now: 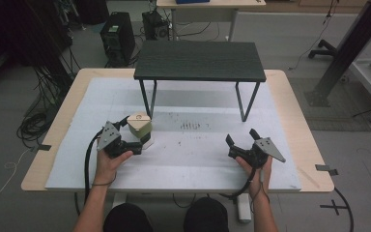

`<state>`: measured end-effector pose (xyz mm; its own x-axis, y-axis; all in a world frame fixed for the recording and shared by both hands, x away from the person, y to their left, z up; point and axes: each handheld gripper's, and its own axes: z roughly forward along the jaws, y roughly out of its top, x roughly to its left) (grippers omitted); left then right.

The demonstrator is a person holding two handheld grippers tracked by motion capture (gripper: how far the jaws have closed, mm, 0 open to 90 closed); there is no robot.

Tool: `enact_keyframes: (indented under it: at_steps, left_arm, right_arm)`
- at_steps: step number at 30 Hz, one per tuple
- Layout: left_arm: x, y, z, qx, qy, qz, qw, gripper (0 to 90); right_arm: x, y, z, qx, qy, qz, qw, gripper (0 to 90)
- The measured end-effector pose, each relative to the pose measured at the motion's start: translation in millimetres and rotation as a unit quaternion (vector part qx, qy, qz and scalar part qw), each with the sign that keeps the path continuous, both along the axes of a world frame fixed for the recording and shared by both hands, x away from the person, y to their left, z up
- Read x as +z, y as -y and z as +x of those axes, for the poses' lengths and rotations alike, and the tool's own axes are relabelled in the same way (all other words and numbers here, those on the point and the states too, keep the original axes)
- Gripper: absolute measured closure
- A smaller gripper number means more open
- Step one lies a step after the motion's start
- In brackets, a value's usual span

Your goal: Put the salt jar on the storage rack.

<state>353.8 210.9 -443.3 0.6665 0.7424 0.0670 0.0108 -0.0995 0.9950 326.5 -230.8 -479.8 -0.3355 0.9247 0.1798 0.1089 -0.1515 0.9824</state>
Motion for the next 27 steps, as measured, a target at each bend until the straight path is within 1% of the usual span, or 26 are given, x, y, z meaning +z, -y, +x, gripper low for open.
enact_keyframes:
  at_steps: [2,5,7,9,11,15,18,27]
  left_arm:
    - [0.2,1.2,1.6,-0.001,0.000,0.003,1.0000,7.1]
    - [0.7,1.8,2.8,0.003,0.001,0.002,1.0000,9.6]
    - [0.8,1.7,2.9,0.004,0.002,0.003,1.0000,12.9]
    - [-0.1,1.3,3.6,0.010,0.002,0.013,0.9999,17.2]
    - [-0.4,0.6,4.1,0.013,0.001,0.014,0.9998,20.7]
    - [0.6,-0.1,4.6,0.018,0.003,0.008,0.9998,25.4]
    - [0.4,-0.2,4.9,0.015,0.000,0.007,0.9999,27.5]
    - [1.0,-3.3,6.0,0.003,-0.010,-0.007,0.9999,29.3]
  right_arm:
    - [0.0,0.1,0.0,0.000,0.000,0.000,1.0000,0.6]
    - [0.0,0.1,0.0,0.001,0.000,0.001,1.0000,0.6]
    - [0.0,0.2,0.0,0.001,0.000,0.001,1.0000,0.7]
    - [0.0,0.4,0.1,0.001,-0.001,0.002,1.0000,0.6]
    - [0.0,0.5,0.2,0.001,-0.001,0.003,1.0000,0.7]
    - [0.0,0.7,0.2,0.002,-0.002,0.004,1.0000,0.8]
    - [0.0,0.7,0.2,0.001,-0.002,0.004,1.0000,0.8]
    - [-0.1,0.9,0.2,0.001,-0.002,0.005,1.0000,1.0]
